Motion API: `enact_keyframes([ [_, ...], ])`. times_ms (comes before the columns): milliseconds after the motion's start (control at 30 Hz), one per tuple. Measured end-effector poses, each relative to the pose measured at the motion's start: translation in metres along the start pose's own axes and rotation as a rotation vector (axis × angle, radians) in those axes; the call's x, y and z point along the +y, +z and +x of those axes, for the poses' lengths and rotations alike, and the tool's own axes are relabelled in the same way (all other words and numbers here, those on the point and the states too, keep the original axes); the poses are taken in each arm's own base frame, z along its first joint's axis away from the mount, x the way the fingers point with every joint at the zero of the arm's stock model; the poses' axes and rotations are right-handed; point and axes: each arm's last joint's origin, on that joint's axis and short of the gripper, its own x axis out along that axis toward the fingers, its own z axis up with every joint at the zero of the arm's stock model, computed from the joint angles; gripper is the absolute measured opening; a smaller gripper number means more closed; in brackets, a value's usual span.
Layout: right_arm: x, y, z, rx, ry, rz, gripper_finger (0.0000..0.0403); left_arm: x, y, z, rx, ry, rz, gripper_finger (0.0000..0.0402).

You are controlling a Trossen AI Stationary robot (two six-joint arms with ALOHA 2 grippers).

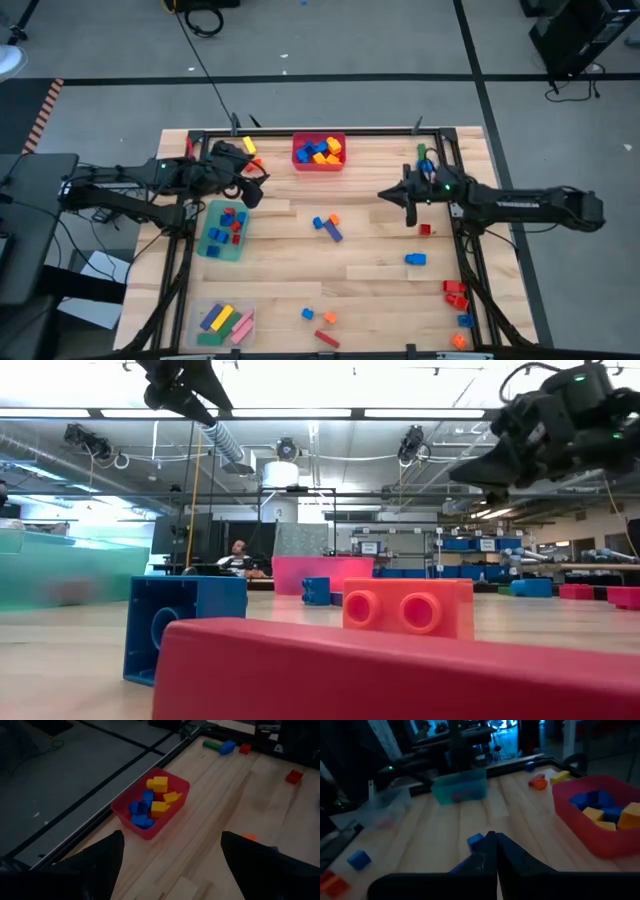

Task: Sort blocks by size
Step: Put the blue 4 studded building block into the teal bin

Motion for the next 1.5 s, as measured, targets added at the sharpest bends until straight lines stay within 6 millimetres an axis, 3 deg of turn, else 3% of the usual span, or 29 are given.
enact_keyframes([
  [267,0.018,-0.02,-0.013,-0.013,-0.064,0.028,0.0006,-0.013,-0.002,0.02,0.041,0.015,0.027,0.0339],
  [433,0.024,-0.022,-0.021,-0.025,-0.059,0.019,0.0006,-0.02,-0.003,0.031,0.054,0.019,0.034,0.0339],
  [1000,0.027,-0.02,-0.047,-0.1,-0.075,0.003,0.0009,-0.022,-0.001,0.033,0.027,0.013,0.021,0.0339],
  [1500,0.026,-0.02,-0.051,-0.116,-0.097,0.037,0.0032,-0.025,0.01,0.033,-0.081,0.014,-0.047,0.0339],
])
